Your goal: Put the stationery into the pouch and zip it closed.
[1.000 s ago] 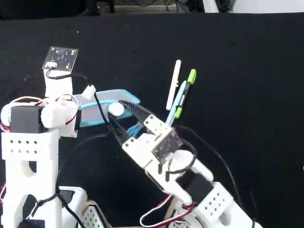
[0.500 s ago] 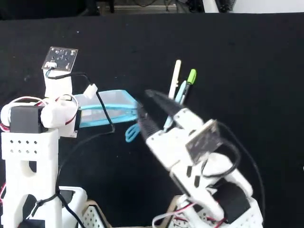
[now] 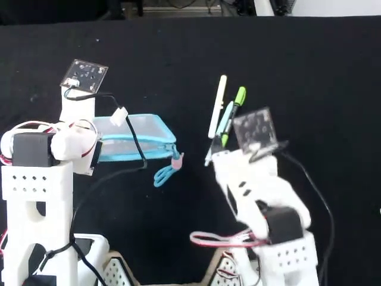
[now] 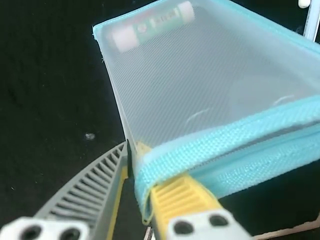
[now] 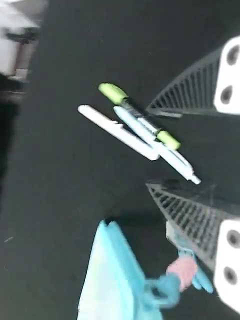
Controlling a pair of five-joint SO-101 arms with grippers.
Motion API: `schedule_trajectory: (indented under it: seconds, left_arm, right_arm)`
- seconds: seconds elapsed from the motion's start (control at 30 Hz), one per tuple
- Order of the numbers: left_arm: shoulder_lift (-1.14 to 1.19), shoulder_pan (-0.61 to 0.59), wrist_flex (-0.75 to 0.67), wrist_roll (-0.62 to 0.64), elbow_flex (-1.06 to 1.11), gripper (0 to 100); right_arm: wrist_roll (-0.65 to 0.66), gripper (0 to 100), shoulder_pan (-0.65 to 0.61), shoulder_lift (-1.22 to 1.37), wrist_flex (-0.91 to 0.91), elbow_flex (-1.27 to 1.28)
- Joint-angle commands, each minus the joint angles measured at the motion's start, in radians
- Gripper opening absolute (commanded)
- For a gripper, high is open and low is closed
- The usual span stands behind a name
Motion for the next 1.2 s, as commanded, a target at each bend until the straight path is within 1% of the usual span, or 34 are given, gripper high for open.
schedule_trajectory:
  seconds: [0.0, 0.07, 0.17, 0.4, 0.57, 0.73, 1.17]
  left_arm:
    - [-0.014, 0.008, -0.04, -0.011, -0.001, 3]
    - [-0.014, 0.007, -0.046, 0.025, -0.002, 3]
    - [-0.014, 0.013, -0.041, 0.064, -0.008, 3]
    - [-0.014, 0.013, -0.04, 0.072, -0.001, 3]
    - [-0.014, 0.013, -0.04, 0.072, -0.001, 3]
    - [-0.014, 0.013, -0.04, 0.072, -0.001, 3]
    - [-0.014, 0.012, -0.04, 0.072, -0.001, 3]
  right_arm:
    - [-0.068, 19.1, 0.061, 0.153, -0.123, -0.008]
    - [-0.109, 19.1, 0.068, 0.252, -0.183, -0.025]
    - [-0.155, 19.1, 0.095, 0.41, -0.226, -0.099]
    - [-0.244, 19.1, 0.204, 0.805, -0.224, -0.404]
    - [-0.247, 19.1, 0.218, 1.05, -0.224, -0.575]
    - [-0.247, 19.1, 0.218, 1.242, -0.224, -0.728]
    - [-0.25, 19.1, 0.235, 1.644, -0.222, -1.073]
